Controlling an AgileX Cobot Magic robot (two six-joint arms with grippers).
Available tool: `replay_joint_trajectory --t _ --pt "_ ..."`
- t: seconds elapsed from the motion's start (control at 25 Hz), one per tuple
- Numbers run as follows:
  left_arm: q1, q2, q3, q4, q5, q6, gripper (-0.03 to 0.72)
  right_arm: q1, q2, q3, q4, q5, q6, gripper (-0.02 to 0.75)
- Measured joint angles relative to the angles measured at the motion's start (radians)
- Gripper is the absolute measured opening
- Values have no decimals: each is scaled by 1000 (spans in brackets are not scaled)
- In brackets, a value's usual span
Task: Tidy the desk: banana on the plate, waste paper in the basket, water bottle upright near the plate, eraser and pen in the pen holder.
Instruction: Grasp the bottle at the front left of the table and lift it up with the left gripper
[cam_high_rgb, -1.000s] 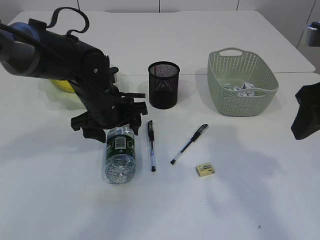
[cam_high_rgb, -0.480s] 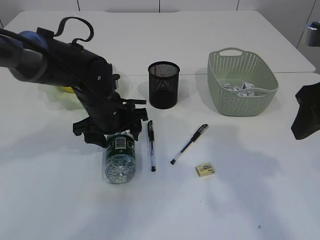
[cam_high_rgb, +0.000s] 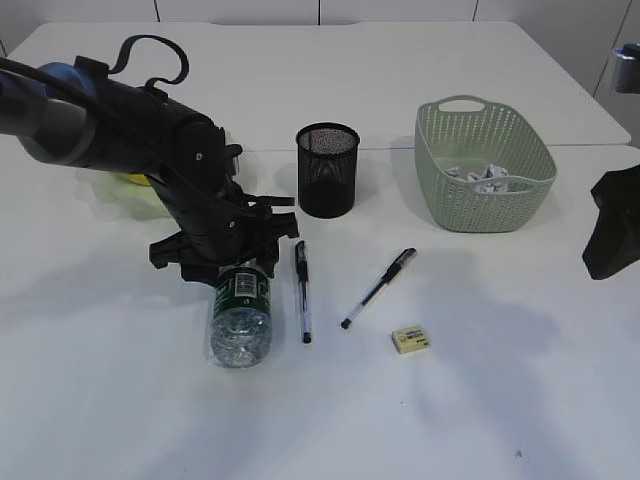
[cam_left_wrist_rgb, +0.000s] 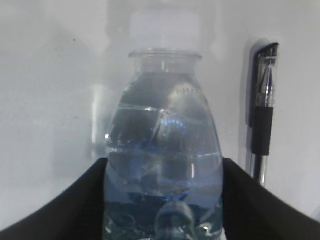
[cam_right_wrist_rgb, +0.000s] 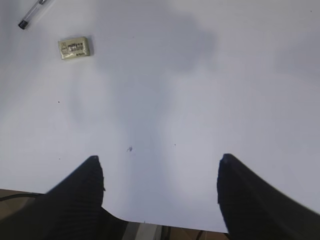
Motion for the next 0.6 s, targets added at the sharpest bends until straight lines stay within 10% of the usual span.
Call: replay_joint_trajectory --t 0.6 --pt "0 2 -1 32 10 0 395 0 0 0 0 0 2 527"
